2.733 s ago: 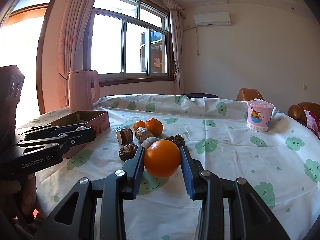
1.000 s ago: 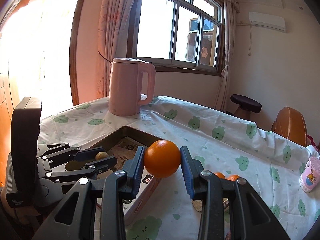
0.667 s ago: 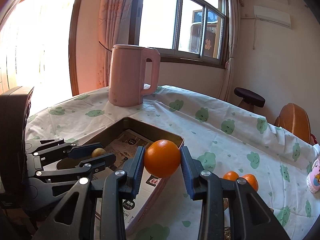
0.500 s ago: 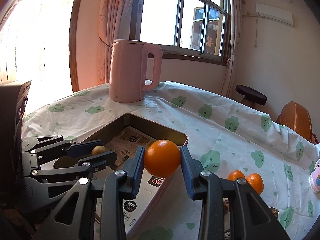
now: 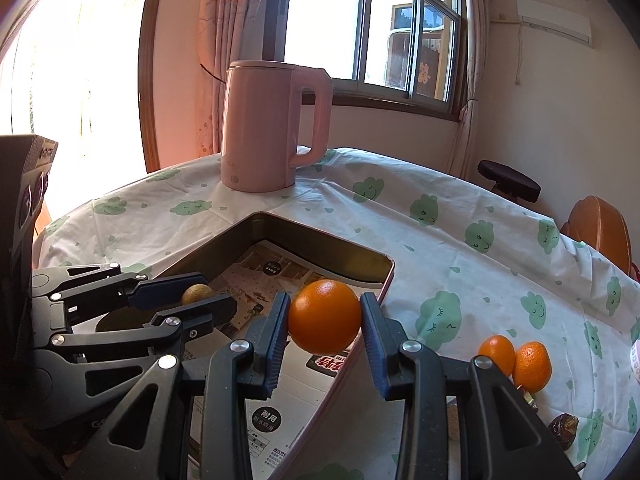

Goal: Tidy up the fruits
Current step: 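Open both grippers to drop the yellow fruit and orange into the tin box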

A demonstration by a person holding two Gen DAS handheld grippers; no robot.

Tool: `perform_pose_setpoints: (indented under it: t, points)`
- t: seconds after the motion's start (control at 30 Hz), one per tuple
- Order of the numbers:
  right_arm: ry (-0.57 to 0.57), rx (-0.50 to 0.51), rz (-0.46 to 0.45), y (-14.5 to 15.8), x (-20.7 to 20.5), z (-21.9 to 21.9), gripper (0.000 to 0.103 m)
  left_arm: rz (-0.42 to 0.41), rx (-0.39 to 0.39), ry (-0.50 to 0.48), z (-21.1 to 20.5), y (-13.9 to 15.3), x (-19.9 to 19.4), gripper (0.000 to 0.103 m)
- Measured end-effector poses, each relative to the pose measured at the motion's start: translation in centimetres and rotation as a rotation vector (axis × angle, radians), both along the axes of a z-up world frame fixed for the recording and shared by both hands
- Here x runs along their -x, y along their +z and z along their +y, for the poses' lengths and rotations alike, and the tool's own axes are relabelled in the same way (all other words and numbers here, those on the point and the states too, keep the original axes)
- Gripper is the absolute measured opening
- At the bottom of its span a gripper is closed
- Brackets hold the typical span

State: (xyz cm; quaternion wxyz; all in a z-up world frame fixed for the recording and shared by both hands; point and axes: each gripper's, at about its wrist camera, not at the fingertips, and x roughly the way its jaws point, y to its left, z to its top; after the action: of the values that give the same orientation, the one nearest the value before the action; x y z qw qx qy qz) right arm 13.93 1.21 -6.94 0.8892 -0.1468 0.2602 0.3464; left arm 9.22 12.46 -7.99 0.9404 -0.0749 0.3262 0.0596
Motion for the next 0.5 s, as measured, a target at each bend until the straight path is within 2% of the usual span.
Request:
perform_pose_setpoints:
  t: [0.27, 0.5]
  points:
    - [-0.002, 0.009, 0.037, -1.1, -0.7, 0.2, 0.038, 0.022, 0.000, 0.011, 0.0, -0.3, -0.3, 0.028]
    - [0.001, 0.022, 0.030, -1.3, -0.7, 0.3, 0.039, 0.014, -0.027, 0.036, -0.1, -0.2, -0.1, 0.027]
